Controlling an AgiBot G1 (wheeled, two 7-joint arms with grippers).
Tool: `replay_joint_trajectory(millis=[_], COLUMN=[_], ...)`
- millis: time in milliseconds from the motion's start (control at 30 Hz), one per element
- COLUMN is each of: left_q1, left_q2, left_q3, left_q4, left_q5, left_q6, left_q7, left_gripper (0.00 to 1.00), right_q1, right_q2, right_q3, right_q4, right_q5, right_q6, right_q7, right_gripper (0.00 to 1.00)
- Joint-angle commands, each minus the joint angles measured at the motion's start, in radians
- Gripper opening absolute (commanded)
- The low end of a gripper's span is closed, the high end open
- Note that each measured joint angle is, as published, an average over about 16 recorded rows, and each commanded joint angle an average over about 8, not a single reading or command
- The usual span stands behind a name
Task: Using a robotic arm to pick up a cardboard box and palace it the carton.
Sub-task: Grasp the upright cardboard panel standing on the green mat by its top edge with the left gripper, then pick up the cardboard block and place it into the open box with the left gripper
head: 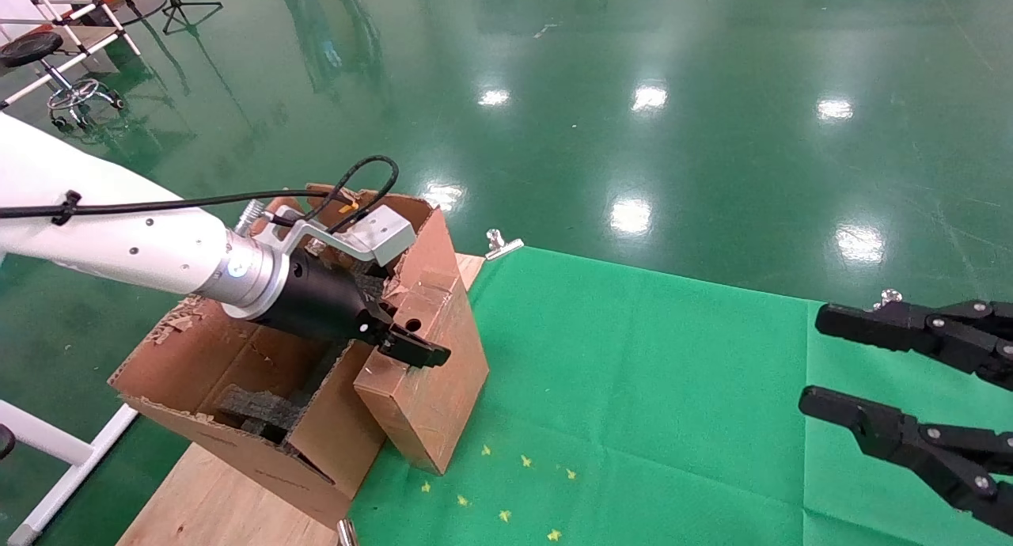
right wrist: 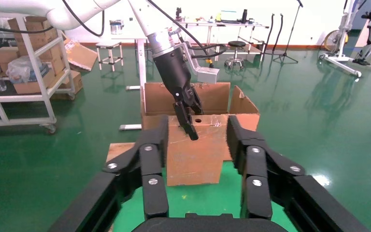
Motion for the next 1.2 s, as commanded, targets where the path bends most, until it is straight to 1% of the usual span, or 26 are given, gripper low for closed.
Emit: replay_joint_trajectory(millis=[33,367,533,633,800,967,1100,1200], left_q1=[0.0,-0.004,-0.025,-0.042,-0.09,-0.181,-0.263,-0.315], left_q2=[0.0,0.001,-0.003,-0.011,-0.024,-0.039,-0.059,-0.079], left_q3=[0.0,-0.001,-0.008,-0.022,-0.073,-0.137,-0.169,-0.178], left_q4=[0.0,0.008,0.017,0.022,0.071,0.169,0.253,0.317], left_q5=[0.0,0.001,-0.002,-0.022,-0.1,-0.178,-0.199,-0.189], left_q6=[0.0,-0.003,-0.01,-0.019,-0.036,-0.045,-0.033,-0.018], left_q7=[0.0,0.007,0.041,0.073,0.14,0.237,0.322,0.384], left_gripper=[0.0,0.0,0.0,0.0,0.0,0.0,0.0,0.0], right_q1=[0.0,0.0,0.0,0.0,0.0,0.0,0.0,0.0], right_q2=[0.0,0.0,0.0,0.0,0.0,0.0,0.0,0.0], right_q3=[0.0,0.0,0.0,0.0,0.0,0.0,0.0,0.0], right_q4=[0.0,0.0,0.0,0.0,0.0,0.0,0.0,0.0], right_q5=[0.0,0.0,0.0,0.0,0.0,0.0,0.0,0.0], right_q6=[0.0,0.0,0.0,0.0,0.0,0.0,0.0,0.0], right_q7=[0.0,0.0,0.0,0.0,0.0,0.0,0.0,0.0], right_gripper=[1.0,1.0,1.0,1.0,1.0,1.0,1.0,1.0])
